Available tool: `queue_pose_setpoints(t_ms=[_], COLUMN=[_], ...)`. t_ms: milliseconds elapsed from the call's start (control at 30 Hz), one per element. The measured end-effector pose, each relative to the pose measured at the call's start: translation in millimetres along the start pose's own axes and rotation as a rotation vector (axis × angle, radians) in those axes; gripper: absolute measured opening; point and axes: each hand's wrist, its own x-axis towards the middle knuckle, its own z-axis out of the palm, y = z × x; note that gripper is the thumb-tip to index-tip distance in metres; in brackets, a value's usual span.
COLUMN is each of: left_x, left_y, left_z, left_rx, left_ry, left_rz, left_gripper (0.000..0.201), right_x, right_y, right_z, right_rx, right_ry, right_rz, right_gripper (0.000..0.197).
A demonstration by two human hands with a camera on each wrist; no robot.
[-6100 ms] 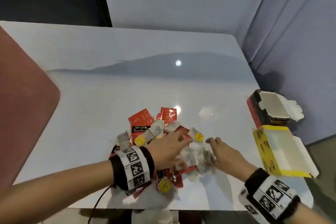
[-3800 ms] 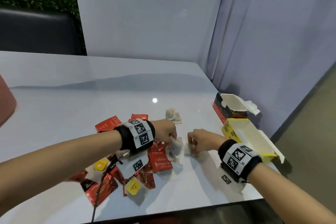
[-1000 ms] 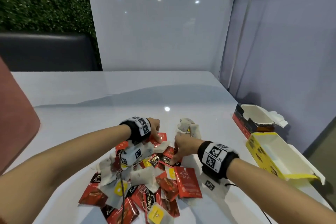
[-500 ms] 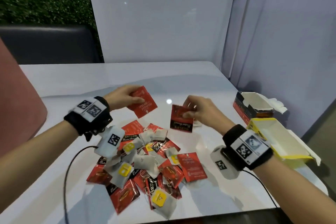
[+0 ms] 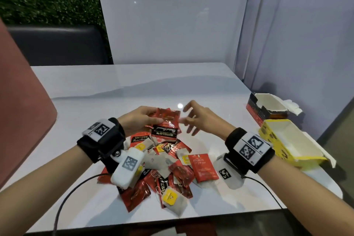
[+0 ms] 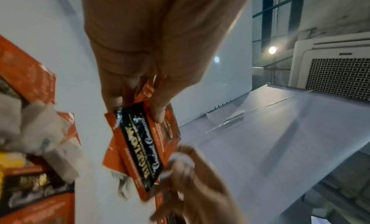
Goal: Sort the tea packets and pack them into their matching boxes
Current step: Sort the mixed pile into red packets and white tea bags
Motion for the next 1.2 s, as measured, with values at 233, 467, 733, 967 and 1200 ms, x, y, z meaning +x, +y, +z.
queue_pose_setpoints(t_ms=[233,467,733,967,1200], left_x=[-10,-6,-6,12,54], left_y=[-15,-15,14,-15,-62], left_z=[-32,-26,6,-81,-174], left_rx=[-0.08,0.124,0.005,0.011,0.171], left_ry=[0.257,0.261,0.187,0.385,0.568], left_rz=[0.088,0.141,0.204,0.124,-0.125], left_gripper=[0.058,0.02,0.02,0.035,0.03], right_x=[-21,-19,29,69,85], right_y=[65,35,-47,-40,-9], right_z=[15,-31,-14,20,69], right_rx=[-0.728,-0.255,-0.113,-0.357,-0.75], right_ry=[-0.384,-0.143,0.165,-0.14,-0.403], right_rz=[-0.013,-0.016,-0.217,0.06,0.06], right_gripper=[0.053,0.027,0.019,0.039,0.052])
